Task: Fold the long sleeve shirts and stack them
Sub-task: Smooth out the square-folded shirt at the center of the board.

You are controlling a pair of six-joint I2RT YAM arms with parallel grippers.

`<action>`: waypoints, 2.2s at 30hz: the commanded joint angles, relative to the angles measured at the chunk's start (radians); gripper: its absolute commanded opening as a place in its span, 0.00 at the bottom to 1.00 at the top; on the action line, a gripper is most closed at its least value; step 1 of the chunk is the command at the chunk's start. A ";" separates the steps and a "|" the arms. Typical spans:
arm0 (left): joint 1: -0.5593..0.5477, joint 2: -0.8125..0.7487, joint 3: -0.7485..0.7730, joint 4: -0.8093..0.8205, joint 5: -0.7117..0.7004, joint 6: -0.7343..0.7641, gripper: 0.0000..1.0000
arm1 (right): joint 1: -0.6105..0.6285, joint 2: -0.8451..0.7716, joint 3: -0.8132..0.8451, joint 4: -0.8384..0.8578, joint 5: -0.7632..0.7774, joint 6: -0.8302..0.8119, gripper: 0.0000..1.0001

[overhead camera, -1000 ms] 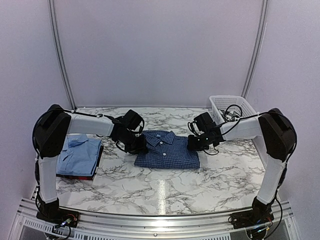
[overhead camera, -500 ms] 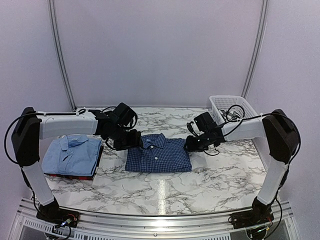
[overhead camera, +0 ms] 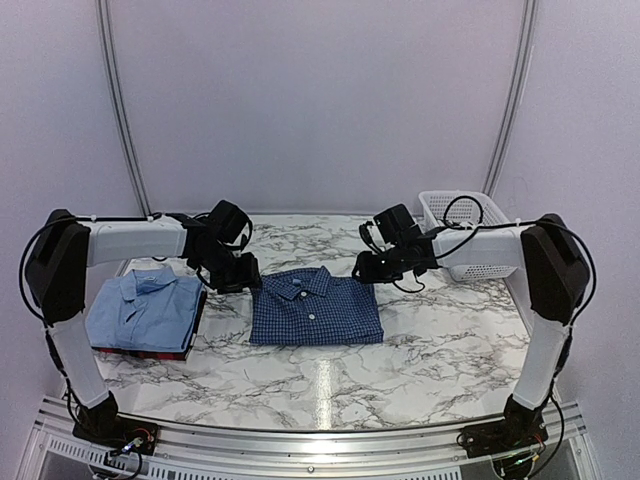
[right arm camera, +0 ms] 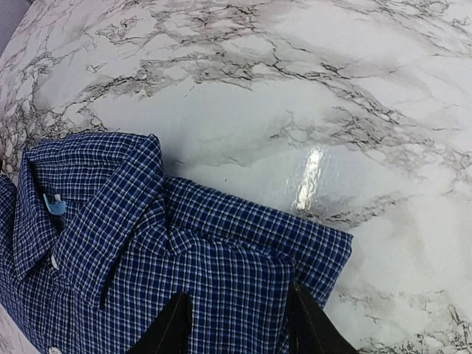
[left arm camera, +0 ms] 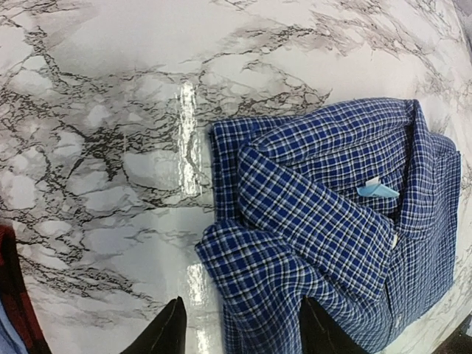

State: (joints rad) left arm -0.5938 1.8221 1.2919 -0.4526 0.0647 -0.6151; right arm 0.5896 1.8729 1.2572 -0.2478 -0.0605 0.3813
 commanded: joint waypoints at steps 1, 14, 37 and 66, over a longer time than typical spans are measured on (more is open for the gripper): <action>0.008 0.055 0.066 0.023 0.038 0.022 0.52 | 0.007 0.094 0.097 -0.032 0.030 -0.045 0.40; 0.011 0.158 0.156 0.010 0.038 0.013 0.24 | 0.008 0.145 0.171 -0.101 0.095 -0.056 0.37; -0.030 0.110 0.200 0.008 -0.003 0.076 0.00 | 0.028 -0.004 0.090 -0.072 0.118 -0.010 0.00; 0.001 -0.068 -0.070 0.136 0.158 0.005 0.15 | 0.087 -0.071 0.051 0.017 0.074 0.050 0.34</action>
State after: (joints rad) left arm -0.5903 1.7988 1.2606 -0.4019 0.1143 -0.5797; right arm 0.6003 1.8431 1.2480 -0.3058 0.0650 0.3996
